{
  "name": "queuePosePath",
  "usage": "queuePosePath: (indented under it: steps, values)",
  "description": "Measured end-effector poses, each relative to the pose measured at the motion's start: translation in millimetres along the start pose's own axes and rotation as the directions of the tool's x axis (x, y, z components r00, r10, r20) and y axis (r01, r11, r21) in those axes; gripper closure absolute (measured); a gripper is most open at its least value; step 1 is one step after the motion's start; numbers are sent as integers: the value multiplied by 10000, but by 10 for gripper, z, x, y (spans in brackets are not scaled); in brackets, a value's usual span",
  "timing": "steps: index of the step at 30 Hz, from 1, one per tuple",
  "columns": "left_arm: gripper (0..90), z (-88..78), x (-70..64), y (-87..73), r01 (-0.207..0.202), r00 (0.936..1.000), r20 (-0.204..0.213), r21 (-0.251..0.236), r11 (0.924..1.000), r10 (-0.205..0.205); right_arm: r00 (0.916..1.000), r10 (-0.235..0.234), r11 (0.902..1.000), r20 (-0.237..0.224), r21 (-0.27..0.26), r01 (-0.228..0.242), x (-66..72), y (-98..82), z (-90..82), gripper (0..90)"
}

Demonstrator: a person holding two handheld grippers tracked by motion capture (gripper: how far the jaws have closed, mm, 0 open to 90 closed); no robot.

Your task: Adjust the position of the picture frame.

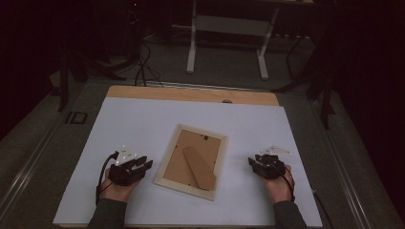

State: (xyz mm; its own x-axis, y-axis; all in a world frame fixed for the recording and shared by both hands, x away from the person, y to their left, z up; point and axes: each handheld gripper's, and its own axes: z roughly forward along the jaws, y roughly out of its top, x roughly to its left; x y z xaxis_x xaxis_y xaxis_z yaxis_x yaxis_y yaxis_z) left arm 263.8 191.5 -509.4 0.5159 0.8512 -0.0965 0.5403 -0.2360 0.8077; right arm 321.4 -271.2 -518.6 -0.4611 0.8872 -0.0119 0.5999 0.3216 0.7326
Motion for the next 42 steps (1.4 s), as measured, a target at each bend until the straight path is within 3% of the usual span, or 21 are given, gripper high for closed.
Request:
queuePosePath:
  steps: [3, 4, 5, 9, 14, 17, 25, 31, 34, 42]
  values:
    - [750, 6, -14, -5, 12, 9984, 562, 83, 10000, -16, 9997, -14, 9999, -230, -139, 11, 23, 76, 30, 639]
    - [768, 6, -14, -5, 12, 9984, 562, 83, 10000, -16, 9996, -45, 9999, -288, -168, 40, 24, 102, 40, 634]
    - [787, 21, -19, -8, -155, 9962, 864, 170, 9997, 140, 9990, 9, 9997, -440, -232, -19, 24, 129, 53, 622]
    - [900, 28, -41, -17, -366, 9927, 1161, 210, 9991, 340, 9972, 96, 9990, -746, -427, -128, 19, 223, 101, 623]
    - [900, 56, -122, -37, -794, 9878, 1376, 417, 9960, 730, 9952, 176, 9983, -959, -532, -227, 23, 330, 179, 622]
    - [900, 82, -154, -69, -881, 9868, 1417, 618, 9942, 786, 9874, 550, 9951, -1484, -735, -664, 14, 366, 230, 612]
    - [900, 74, -177, -112, -747, 9849, 1603, 566, 9956, 648, 9866, 574, 9946, -1527, -766, -697, 73, 461, 391, 615]
    - [900, 85, -241, -121, -1024, 9806, 1738, 620, 9928, 903, 9880, 476, 9949, -1466, -814, -600, 114, 552, 472, 633]
    - [900, 106, -281, -145, -1094, 9787, 1822, 742, 9912, 944, 9840, 690, 9918, -1641, -947, -854, 119, 588, 526, 677]
    - [900, 113, -383, -172, -1413, 9701, 2093, 763, 9870, 1227, 9870, 799, 9916, -1392, -904, -930, 136, 695, 668, 813]
